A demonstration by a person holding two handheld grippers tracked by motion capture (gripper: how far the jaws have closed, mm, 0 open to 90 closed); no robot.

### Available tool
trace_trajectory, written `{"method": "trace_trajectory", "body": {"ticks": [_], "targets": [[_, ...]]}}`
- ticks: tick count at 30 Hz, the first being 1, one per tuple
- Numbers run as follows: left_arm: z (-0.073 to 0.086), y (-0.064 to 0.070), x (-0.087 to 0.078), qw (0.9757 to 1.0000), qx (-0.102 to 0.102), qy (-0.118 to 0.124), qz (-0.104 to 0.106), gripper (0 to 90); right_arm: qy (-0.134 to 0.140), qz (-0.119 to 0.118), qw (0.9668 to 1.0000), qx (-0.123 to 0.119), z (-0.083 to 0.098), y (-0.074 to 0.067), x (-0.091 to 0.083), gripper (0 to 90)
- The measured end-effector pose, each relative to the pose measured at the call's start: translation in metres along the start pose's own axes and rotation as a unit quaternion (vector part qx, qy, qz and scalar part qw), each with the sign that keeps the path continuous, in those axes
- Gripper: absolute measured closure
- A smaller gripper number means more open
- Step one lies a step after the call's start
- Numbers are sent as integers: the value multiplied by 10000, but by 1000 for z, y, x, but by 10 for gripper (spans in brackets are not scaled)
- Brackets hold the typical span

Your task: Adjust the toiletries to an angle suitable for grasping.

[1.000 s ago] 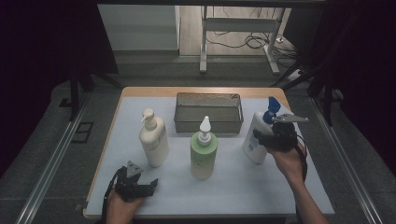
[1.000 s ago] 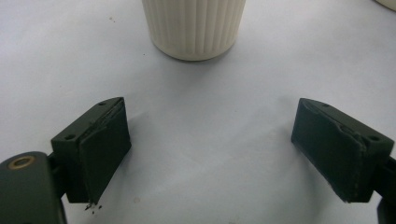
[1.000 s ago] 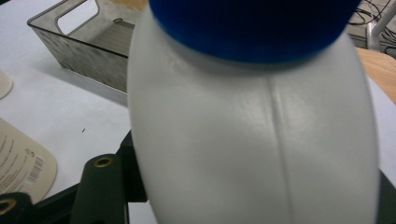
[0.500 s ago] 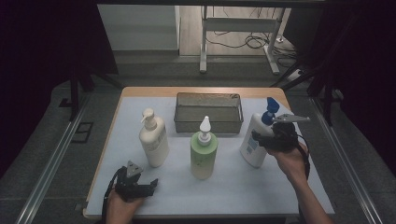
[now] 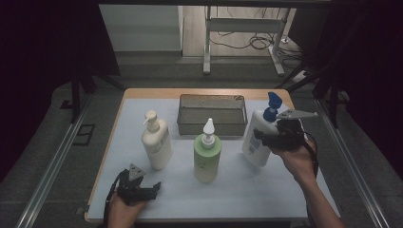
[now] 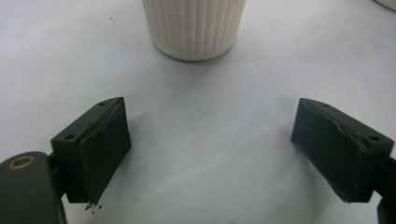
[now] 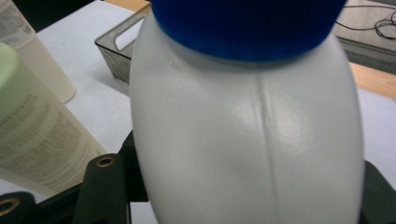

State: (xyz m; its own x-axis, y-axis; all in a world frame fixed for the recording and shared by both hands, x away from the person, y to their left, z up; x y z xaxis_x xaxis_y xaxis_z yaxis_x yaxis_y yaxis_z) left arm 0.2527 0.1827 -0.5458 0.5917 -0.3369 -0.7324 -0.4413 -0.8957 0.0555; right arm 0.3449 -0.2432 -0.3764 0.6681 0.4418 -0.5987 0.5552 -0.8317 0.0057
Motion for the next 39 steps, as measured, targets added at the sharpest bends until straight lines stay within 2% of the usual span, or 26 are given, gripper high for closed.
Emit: {"method": "trace_trajectory", "body": {"ticks": [16, 27, 39], "targets": [[0, 0, 0, 10000, -4, 0, 3, 110, 147, -229, 9994, -208, -39, -18, -1, 393], [0, 0, 0, 10000, 1, -5, 0, 110, 214, -273, 9989, -310, -71, -28, 13, 394], [0, 0, 0, 10000, 0, -15, 9, 110, 265, -247, 9989, -284, -94, -31, 33, 395]]}}
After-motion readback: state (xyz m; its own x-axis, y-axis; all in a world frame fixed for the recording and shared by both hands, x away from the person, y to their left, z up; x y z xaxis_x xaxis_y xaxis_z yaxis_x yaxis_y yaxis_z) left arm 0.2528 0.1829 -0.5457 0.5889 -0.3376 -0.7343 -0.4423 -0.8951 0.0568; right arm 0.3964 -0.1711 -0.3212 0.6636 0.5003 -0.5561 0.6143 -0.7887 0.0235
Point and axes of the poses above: each handheld gripper's, and its own axes: x roughly forward along the jaws, z roughly out of its underside, y roughly to its right, the point moved 3 cm from there along x, roughly forward along the jaws, and after that the axes turned 2 degrees about -x, right-handed, at the moved point
